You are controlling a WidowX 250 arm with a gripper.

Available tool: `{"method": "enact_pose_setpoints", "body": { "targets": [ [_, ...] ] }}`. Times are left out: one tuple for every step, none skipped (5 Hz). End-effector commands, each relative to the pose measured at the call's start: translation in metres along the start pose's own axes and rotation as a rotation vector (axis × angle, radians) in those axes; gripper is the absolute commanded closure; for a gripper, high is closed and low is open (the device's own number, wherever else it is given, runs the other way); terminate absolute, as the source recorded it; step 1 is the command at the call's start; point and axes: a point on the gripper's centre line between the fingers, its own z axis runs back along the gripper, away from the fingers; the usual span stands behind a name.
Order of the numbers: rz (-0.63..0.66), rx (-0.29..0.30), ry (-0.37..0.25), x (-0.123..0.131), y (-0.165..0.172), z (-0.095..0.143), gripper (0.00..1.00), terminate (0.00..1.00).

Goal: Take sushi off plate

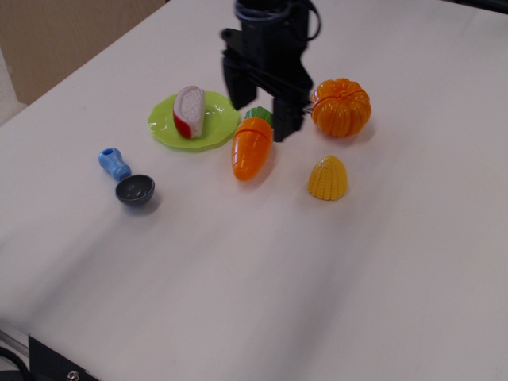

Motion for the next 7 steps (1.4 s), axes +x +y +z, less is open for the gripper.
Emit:
{"method": "enact_pose_setpoints", "body": {
  "targets": [
    [0.388,0.037,-0.037,-0.021,0.06,0.014,0.0,0.0],
    [0.466,0.062,-0.048,-0.03,0.083,0.013,0.0,0.0],
    [0.475,0.077,-0.059,-0.032,0.1,0.008,0.0,0.0],
    [0.47,0.069,-0.069,-0.029,0.108,-0.006,0.0,0.0],
    [0.463,0.07,-0.062,-0.023,0.111,-0.014,0.0,0.0],
    [0.479,0.069,-0.07,-0.02,0.116,-0.02,0.0,0.0],
    [0.493,0.053,-0.067,-0.013,0.115,-0.027,0.0,0.0]
  ]
}}
